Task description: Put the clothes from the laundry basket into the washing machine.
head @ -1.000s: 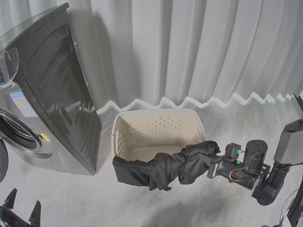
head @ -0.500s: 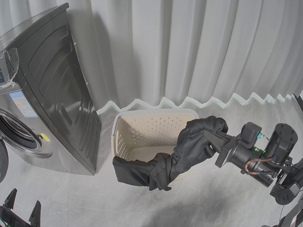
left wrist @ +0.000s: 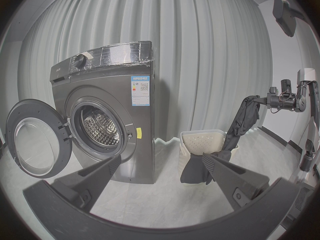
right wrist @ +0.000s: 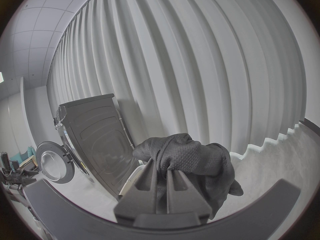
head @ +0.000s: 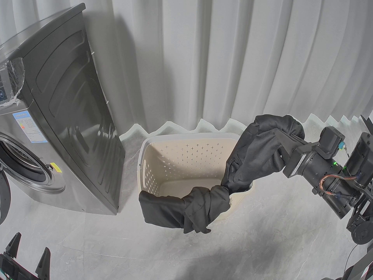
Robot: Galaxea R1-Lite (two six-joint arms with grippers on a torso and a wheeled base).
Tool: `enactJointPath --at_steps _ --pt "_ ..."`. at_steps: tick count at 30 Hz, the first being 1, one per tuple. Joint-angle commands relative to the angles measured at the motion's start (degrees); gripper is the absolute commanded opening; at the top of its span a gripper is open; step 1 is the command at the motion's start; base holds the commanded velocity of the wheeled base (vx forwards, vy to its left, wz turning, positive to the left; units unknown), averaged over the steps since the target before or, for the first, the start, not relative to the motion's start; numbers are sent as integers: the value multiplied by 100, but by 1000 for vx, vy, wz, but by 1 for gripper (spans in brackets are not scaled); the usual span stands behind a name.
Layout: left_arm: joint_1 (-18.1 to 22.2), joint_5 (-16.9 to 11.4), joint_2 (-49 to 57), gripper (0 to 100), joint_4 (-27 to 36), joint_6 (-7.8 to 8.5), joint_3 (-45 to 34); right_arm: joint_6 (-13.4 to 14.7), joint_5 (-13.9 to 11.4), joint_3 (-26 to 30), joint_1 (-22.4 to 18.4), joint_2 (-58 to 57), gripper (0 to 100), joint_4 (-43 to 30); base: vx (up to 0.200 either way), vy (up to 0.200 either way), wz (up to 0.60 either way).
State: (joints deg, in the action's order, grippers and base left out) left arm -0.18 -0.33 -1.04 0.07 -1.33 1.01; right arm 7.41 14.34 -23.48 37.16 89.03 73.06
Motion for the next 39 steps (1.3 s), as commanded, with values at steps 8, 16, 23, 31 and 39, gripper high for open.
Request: enactJointPath --at_steps 8,16,23,31,39 --pt "1 7 104 100 1 -17 -92 -3 17 10 -33 -184 0 -46 -50 0 0" --pt "1 7 104 100 1 -17 -92 23 17 36 37 -193 0 -28 0 125 0" --pt "1 7 104 100 1 -17 -92 50 25 80 37 -219 0 -20 0 200 0" --pt "1 7 104 100 1 -17 -92 59 -1 80 46 -193 0 -11 0 200 0" --pt "1 7 104 100 1 -17 -92 59 -1 80 72 -202 0 -2 0 200 0"
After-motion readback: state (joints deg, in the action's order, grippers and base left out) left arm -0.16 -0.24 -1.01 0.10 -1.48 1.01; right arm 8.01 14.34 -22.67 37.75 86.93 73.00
